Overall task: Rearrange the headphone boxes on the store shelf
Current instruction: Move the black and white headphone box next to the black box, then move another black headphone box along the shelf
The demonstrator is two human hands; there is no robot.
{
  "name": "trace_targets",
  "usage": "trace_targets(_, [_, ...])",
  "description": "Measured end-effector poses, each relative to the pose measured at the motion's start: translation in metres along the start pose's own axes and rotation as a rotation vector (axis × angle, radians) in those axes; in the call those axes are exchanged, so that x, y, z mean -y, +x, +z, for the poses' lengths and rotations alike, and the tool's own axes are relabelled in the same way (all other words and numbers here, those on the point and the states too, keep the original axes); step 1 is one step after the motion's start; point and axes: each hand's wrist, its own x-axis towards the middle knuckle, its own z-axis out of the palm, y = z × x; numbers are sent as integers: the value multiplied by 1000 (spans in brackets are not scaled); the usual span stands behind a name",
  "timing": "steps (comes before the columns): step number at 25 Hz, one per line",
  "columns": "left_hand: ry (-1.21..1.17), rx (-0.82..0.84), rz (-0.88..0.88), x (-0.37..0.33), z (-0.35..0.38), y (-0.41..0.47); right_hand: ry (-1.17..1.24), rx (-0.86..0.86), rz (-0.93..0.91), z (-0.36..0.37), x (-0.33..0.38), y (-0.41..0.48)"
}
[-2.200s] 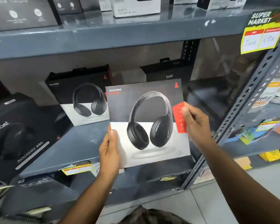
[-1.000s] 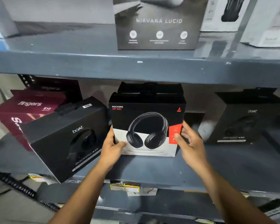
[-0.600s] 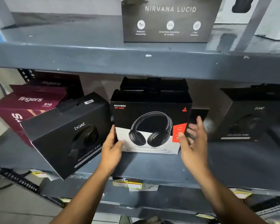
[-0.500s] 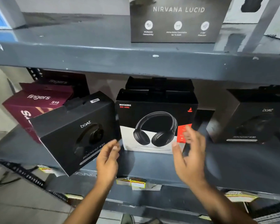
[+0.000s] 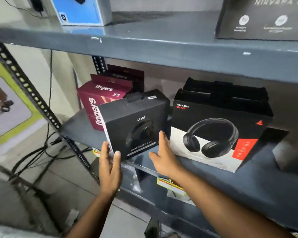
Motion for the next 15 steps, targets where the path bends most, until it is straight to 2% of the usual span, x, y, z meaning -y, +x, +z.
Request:
trace_targets(2, [95, 49, 28, 6, -2, 9, 110, -43, 94, 8, 4, 12])
trace_targets(5, [104, 48, -28, 7, 0, 15, 217, -118, 106, 7, -7, 24])
trace_targets(10, [94, 94, -28, 18, -12, 16, 168, -99, 152, 4, -10, 19])
trace_targets(15, [55, 34, -64, 10, -19, 7, 127, -45, 130, 5, -14, -7])
